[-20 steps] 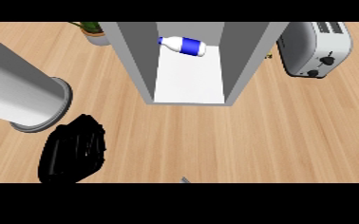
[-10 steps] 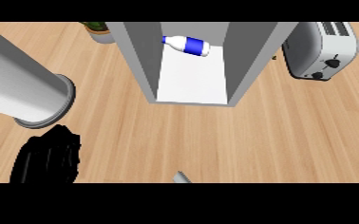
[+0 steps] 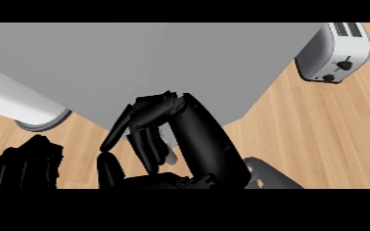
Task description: Pick up the bottled water, place it into the cabinet and close the cabinet
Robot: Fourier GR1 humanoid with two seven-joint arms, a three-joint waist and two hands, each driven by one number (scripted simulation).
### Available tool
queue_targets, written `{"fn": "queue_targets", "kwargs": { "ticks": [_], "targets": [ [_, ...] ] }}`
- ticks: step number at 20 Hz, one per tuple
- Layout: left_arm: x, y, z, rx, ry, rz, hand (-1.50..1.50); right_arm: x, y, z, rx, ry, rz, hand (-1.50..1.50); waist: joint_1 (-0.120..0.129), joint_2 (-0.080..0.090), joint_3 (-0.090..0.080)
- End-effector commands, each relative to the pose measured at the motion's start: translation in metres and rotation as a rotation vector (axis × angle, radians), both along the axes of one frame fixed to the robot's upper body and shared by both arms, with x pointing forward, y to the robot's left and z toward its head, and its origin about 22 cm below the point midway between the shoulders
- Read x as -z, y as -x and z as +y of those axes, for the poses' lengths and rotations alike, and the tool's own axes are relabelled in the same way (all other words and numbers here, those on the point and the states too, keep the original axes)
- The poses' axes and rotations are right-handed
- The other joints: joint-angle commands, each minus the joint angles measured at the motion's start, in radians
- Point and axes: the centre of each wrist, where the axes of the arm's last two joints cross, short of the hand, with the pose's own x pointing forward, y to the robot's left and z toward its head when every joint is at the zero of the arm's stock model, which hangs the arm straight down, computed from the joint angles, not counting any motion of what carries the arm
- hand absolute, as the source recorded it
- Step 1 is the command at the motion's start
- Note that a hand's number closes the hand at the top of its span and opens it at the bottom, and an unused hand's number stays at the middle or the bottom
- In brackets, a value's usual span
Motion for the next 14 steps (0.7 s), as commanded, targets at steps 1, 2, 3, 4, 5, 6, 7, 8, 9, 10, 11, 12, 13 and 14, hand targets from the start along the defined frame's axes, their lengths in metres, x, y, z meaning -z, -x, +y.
{"fn": "queue_targets", "kwargs": {
  "ticks": [1,2,3,4,5,6,7,8,9,10,11,12,13,14],
  "targets": [
    [0.002,0.009,0.017,0.0,0.001,0.005,1.5,0.003,-0.05,0.009,0.011,-0.053,0.083,1.5,-0.005,0.004,0.002],
    [0.006,0.007,0.019,-0.017,-0.014,0.0,1.5,0.011,-0.062,-0.005,0.0,-0.076,0.129,1.5,-0.01,0.006,0.002],
    [0.001,0.015,0.017,0.007,-0.008,0.001,1.5,0.009,-0.07,-0.001,-0.005,-0.07,0.157,1.5,-0.006,0.003,0.002],
    [-0.003,0.018,0.021,0.004,-0.002,0.011,1.5,0.02,-0.085,-0.006,-0.003,-0.057,0.155,1.5,-0.007,0.004,0.003],
    [-0.007,0.009,0.036,0.02,0.008,-0.001,1.5,0.027,-0.095,-0.002,0.003,-0.047,0.165,1.5,-0.002,0.008,0.002],
    [-0.001,0.016,0.013,0.006,0.008,0.005,1.5,0.017,-0.11,-0.013,-0.008,-0.053,0.18,1.5,-0.011,0.004,0.003],
    [0.0,0.025,0.036,-0.002,-0.006,-0.002,1.5,0.038,-0.115,-0.007,0.014,-0.036,0.158,1.5,-0.005,0.004,0.002],
    [0.011,0.007,0.017,-0.007,0.007,-0.001,1.5,0.019,-0.134,-0.03,0.0,-0.056,0.147,1.5,-0.021,0.007,0.002],
    [-0.006,0.021,0.044,-0.006,-0.015,-0.012,1.5,0.027,-0.141,-0.05,0.025,-0.033,0.148,1.5,-0.01,0.005,0.003],
    [-0.012,0.017,0.041,-0.001,-0.005,0.0,1.5,0.04,-0.145,-0.035,0.033,-0.025,0.146,1.5,-0.007,0.006,0.003],
    [0.001,0.017,0.034,0.005,0.003,-0.006,1.5,0.041,-0.153,-0.041,0.032,-0.028,0.167,1.5,-0.005,0.01,0.002],
    [0.0,0.018,0.032,0.007,-0.015,-0.013,1.5,0.04,-0.157,-0.06,0.046,-0.032,0.163,1.5,-0.008,0.009,0.002],
    [-0.01,0.016,0.035,-0.004,-0.005,-0.012,1.5,0.033,-0.154,-0.053,0.041,-0.023,0.165,1.5,-0.015,0.004,0.003],
    [-0.002,0.011,0.029,0.028,0.004,-0.009,1.5,0.046,-0.158,-0.041,0.039,-0.006,0.169,1.5,-0.007,0.012,0.002]
  ]
}}
